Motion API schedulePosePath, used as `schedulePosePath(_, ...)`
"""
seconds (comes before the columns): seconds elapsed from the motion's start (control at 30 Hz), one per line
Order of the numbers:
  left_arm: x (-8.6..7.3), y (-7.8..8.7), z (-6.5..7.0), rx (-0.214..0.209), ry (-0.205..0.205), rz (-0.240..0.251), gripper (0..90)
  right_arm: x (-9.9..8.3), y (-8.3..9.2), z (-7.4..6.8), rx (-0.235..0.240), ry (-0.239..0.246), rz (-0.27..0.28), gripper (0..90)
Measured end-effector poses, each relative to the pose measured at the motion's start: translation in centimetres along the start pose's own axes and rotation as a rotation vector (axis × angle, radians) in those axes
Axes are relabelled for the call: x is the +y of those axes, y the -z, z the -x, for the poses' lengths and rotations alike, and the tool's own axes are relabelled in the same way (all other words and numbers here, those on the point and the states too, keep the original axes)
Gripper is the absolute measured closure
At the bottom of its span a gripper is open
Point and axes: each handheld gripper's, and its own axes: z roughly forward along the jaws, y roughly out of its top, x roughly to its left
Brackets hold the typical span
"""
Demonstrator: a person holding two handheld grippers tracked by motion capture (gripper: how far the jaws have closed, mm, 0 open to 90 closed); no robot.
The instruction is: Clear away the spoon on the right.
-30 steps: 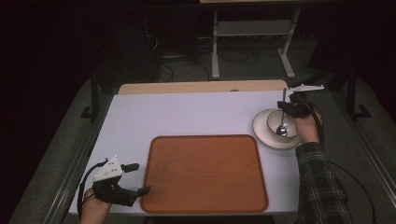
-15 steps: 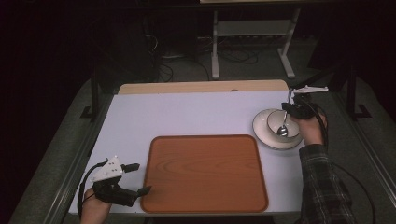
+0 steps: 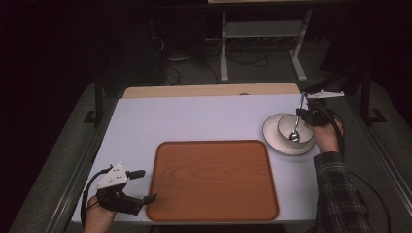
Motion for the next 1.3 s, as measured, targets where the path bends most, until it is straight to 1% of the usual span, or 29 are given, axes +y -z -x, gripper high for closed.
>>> schedulePosePath(0.27,0.0,0.0,0.0,0.001,0.002,0.0,13.0,-0.4,0.4,0.2,-0.009,-0.004,-0.003,89.6)
schedulePosePath(0.4,0.0,-0.1,0.0,0.003,0.002,-0.001,13.0,-0.2,0.5,0.0,0.003,0.002,0.013,89.6)
schedulePosePath(0.43,0.0,0.0,0.0,0.002,0.003,0.0,13.0,0.1,0.3,-0.2,0.007,0.011,0.016,89.6)
schedulePosePath(0.53,0.0,0.0,0.0,0.003,0.004,0.0,13.0,0.2,-0.1,-0.2,-0.005,0.017,0.014,89.6)
schedulePosePath(0.63,0.0,0.0,-0.1,0.003,0.007,0.003,13.0,0.3,-0.3,0.0,-0.014,0.005,0.018,89.6)
schedulePosePath(0.67,-0.1,0.0,-0.1,0.003,0.008,0.004,13.0,0.3,-0.1,0.2,-0.025,-0.002,0.018,89.6)
schedulePosePath(0.8,0.0,0.0,0.0,0.002,0.004,0.0,13.0,0.0,0.2,0.6,-0.037,-0.012,0.013,89.6)
schedulePosePath(0.9,0.0,0.0,0.0,0.002,0.002,0.0,13.0,-0.1,0.3,0.7,-0.045,-0.009,0.008,89.6)
schedulePosePath(1.03,0.0,0.0,0.0,0.002,0.002,0.0,13.0,-0.6,0.9,1.0,-0.059,-0.005,0.002,89.6)
schedulePosePath(1.1,0.0,0.0,0.0,0.002,0.002,0.0,13.0,-0.9,1.2,1.2,-0.075,0.001,-0.007,89.6)
schedulePosePath(1.3,0.1,0.0,0.1,0.001,0.0,0.001,13.0,-1.7,2.1,1.4,-0.089,0.004,-0.017,89.6)
